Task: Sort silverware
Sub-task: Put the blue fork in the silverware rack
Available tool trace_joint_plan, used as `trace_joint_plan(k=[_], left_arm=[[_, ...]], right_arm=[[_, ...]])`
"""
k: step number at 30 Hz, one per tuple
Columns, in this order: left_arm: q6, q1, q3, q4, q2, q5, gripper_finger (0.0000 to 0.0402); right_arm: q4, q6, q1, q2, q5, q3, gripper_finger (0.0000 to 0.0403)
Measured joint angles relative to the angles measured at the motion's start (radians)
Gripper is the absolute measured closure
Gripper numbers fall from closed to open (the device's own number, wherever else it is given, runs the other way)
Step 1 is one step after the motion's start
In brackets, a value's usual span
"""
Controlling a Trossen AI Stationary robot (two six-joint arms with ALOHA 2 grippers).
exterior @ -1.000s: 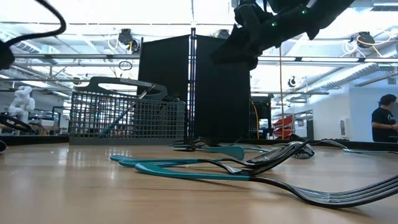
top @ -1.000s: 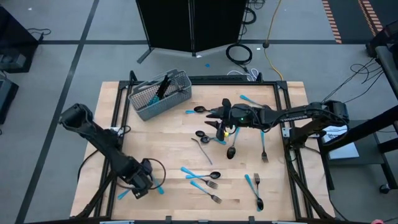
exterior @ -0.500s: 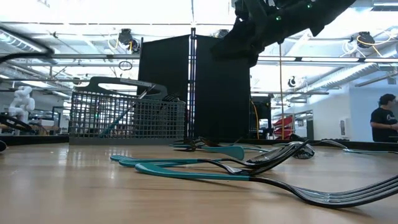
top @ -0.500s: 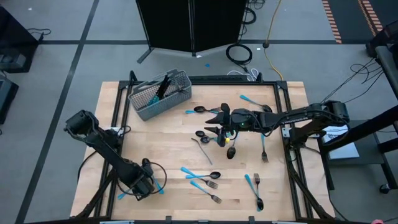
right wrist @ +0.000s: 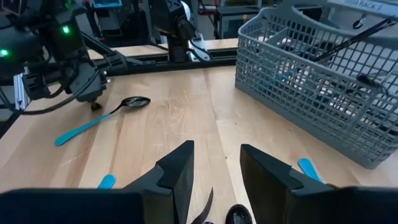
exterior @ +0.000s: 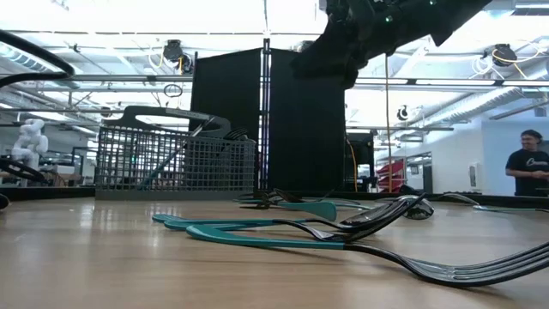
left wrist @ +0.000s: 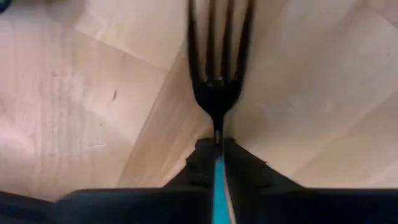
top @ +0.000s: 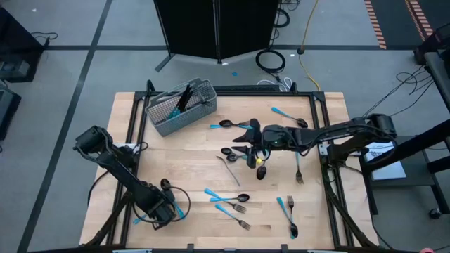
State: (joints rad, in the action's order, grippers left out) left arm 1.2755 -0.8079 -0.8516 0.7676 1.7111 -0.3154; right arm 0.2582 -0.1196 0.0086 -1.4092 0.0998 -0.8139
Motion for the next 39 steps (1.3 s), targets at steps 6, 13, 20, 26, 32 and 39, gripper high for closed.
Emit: trace_joint_plan(k=[6, 13, 20, 26, 32, 39], left_arm=[[-0.116, 0.037, -0.015, 0.018, -0.003, -0.015, 0.0391], [-0.193, 0.091, -0.09, 0.172, -0.091, 0.103, 0.0399], [-0.267, 0.138, -0.123, 0.191, -0.244, 0.287, 0.0401], [-0.454, 0.163, -0.123, 0.021, -0.355, 0.531, 0.0401], [-0.693, 0.324, -0.124, -0.106, -0.427, 0.672, 0.0401], [-0.996, 0.589, -0.125, -0.274, -0.475, 0.722, 0.0402]], right_arm=[[-0.004, 0.0, 0.0, 0.024, 0.0, 0.0, 0.0277], [0.001, 0.001, 0.0, 0.026, 0.0, 0.0, 0.0277], [0.0, 0.002, 0.0, 0.026, 0.005, 0.0, 0.0277], [-0.037, -0.015, 0.004, 0.025, 0.005, 0.0, 0.0277], [-0.182, -0.048, 0.012, 0.025, 0.005, 0.0, 0.0277], [-0.194, -0.025, -0.009, 0.025, 0.009, 0.0, 0.0277]])
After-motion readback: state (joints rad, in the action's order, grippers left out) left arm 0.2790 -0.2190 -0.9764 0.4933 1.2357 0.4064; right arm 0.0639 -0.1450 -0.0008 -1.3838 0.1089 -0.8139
